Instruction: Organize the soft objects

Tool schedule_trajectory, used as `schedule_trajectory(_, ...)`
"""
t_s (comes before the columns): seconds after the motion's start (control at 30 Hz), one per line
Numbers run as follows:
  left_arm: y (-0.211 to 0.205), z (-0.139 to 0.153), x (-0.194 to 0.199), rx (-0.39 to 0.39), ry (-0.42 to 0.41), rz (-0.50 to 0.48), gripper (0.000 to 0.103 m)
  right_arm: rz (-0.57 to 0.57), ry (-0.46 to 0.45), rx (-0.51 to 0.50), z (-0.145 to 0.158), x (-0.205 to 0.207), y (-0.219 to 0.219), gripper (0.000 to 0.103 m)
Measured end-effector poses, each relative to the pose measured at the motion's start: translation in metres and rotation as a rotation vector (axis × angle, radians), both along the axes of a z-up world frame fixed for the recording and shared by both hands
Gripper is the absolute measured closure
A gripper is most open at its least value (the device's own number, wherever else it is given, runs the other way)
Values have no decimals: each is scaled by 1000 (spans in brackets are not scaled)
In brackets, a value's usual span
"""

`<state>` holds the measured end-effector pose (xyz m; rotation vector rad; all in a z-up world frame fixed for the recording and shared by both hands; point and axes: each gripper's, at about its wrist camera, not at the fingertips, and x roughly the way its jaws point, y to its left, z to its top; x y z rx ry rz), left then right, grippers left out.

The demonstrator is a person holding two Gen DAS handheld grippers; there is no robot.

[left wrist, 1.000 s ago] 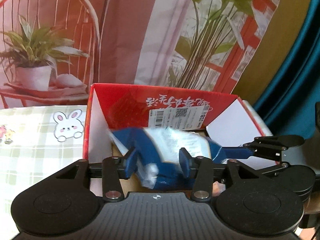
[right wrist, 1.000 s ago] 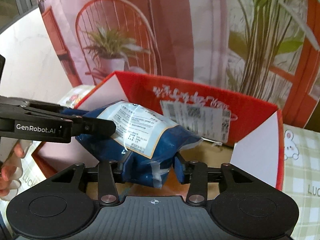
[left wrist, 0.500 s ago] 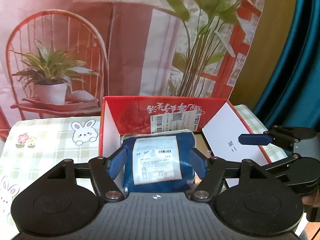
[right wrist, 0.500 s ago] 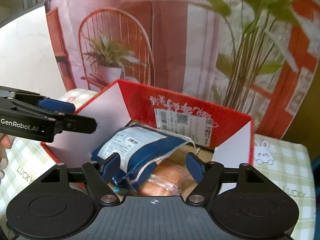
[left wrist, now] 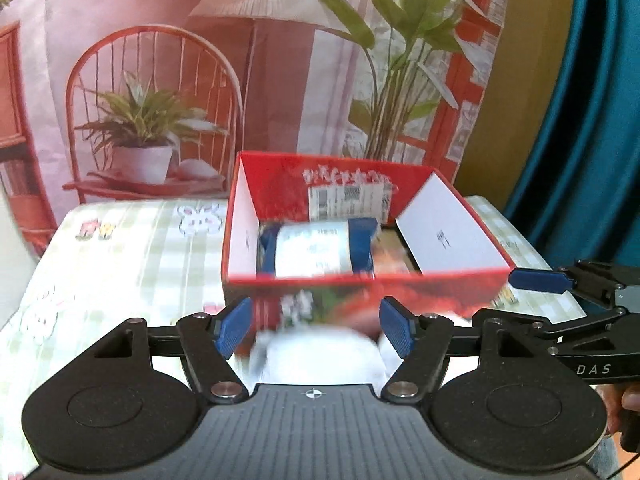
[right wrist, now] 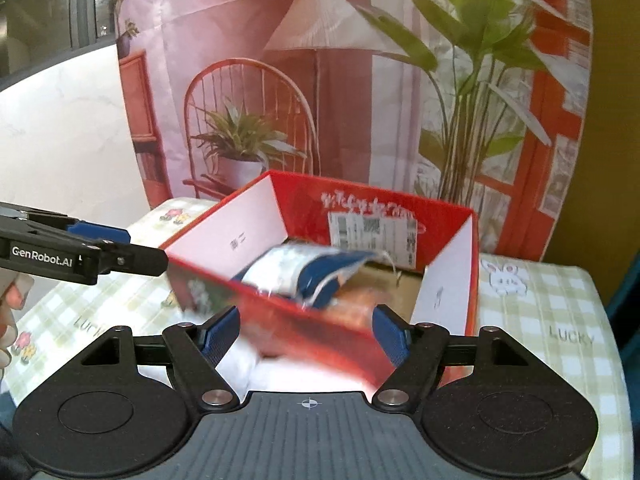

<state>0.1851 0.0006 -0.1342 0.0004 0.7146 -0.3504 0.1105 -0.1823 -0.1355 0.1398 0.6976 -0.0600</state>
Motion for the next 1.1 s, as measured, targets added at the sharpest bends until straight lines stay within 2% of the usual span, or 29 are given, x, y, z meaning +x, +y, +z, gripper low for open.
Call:
schedule_trajectory(0.13,3,-9,-29,-10,17,-3,30,-6,2,47,-12,-31,11,33)
schedule_trajectory(0.27,5,-21,-54,-62,34,-29,33,-17,23,75,-28,-57,22,33)
schedule_trajectory(0.33,5,-28,-67,-83,29,-39,36,-17,37,69,-36,-68,28,33)
schedule_trajectory(0.4,7,-34,-76,-114,43,-41,42,-14,49,69,-44,-77,35,41)
schedule_trajectory(0.47,8,-42,-81,-129,65,-37,47,8,74,94,-54,-83,42,43)
schedule_trajectory(0.57,14,-53,-81,-149,97,-5,53,20,100,72,-65,-89,52,48)
schedule_trajectory(0.67,20,-61,-80,-187,127,2,54,11,95,64,-68,-92,52,50)
schedule_trajectory(1.1,17,-89,-56,-148,189,37,54,-1,136,104,-86,-89,44,49)
